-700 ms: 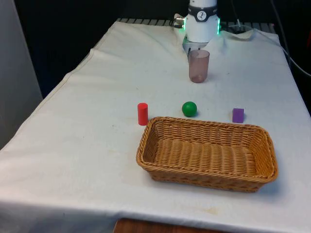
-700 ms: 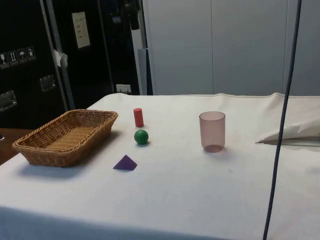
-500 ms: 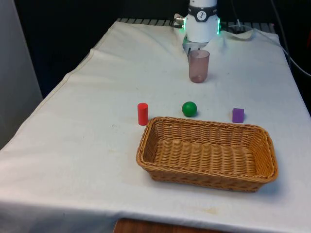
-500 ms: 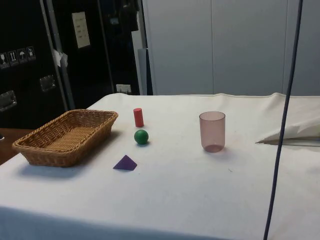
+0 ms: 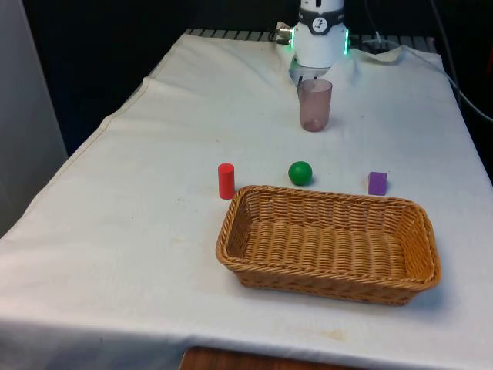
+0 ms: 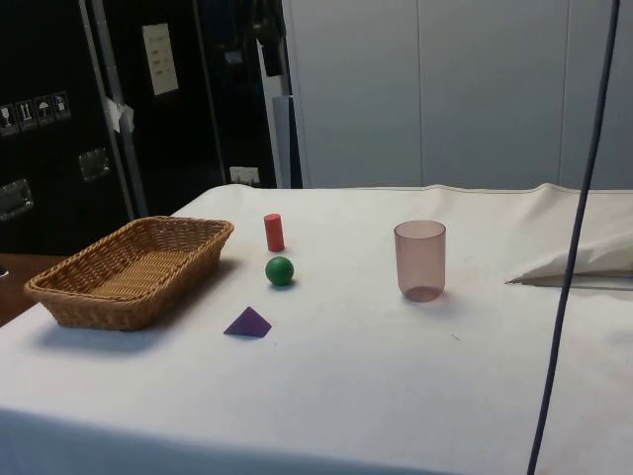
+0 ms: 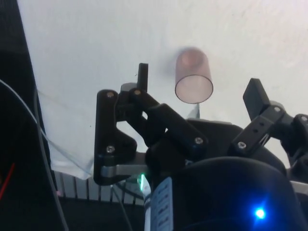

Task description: Pick up the triangular block and place it into the basket.

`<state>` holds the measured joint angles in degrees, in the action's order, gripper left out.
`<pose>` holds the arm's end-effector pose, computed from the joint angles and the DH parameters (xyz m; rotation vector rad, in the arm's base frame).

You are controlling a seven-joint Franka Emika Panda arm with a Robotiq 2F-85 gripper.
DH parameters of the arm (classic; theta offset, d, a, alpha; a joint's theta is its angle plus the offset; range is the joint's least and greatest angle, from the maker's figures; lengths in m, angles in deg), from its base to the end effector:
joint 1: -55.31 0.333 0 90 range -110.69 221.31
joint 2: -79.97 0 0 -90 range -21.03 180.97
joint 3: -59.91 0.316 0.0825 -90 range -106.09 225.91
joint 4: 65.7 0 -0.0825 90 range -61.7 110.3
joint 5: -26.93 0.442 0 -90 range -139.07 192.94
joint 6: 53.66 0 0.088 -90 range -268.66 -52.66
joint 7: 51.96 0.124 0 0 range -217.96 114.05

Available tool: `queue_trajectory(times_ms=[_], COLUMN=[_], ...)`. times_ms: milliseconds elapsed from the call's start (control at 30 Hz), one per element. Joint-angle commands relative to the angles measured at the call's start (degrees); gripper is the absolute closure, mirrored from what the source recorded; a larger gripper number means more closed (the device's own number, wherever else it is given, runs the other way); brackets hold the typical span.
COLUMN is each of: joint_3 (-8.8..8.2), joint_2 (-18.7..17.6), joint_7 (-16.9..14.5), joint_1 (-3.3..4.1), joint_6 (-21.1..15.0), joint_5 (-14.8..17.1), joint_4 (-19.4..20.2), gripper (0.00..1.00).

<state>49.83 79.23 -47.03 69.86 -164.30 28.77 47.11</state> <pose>0.6042 0.0502 0.4188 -3.1171 0.0314 0.0821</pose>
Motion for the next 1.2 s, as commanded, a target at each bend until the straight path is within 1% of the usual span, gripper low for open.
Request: queue_trajectory(times_ms=[0,167,200,233,300,433,467,500,700,733,767,967,1000,1033,1167], joint_3=[0.29,1.26,1.09,1.43,2.06,2.98,2.86,3.50,4.98,4.93,5.50,7.22,7.33,7.51,8.48], joint_2=[0.3,0.6,0.1,0.6,0.7,0.9,0.5,0.9,0.4,0.5,0.0,-2.1,-1.9,-2.5,-4.1], joint_7=[1.0,2.3,1.5,2.5,3.3,4.4,3.6,4.9,6.4,5.6,6.9,9.0,8.2,9.4,10.9], joint_1=[0.17,0.23,0.00,0.23,0.23,0.29,0.00,0.23,0.29,0.06,0.29,0.29,0.06,0.29,0.34], joint_6=[-1.8,-4.6,-3.3,-5.1,-6.8,-9.1,-8.0,-10.3,-13.5,-12.7,-14.7,-17.9,-17.6,-18.3,-19.9], joint_5=[-0.4,-0.4,0.0,-0.4,-0.5,-0.6,0.0,-0.6,-0.7,-0.1,-0.7,-1.1,-0.4,-1.3,-2.3], joint_4=[1.1,3.2,2.3,3.6,4.9,6.6,6.0,7.6,9.6,9.5,10.2,10.6,10.7,10.4,9.7], gripper=[0.00,0.00,0.00,0.00,0.00,0.00,0.00,0.00,0.00,0.00,0.00,0.00,0.00,0.00,0.00])
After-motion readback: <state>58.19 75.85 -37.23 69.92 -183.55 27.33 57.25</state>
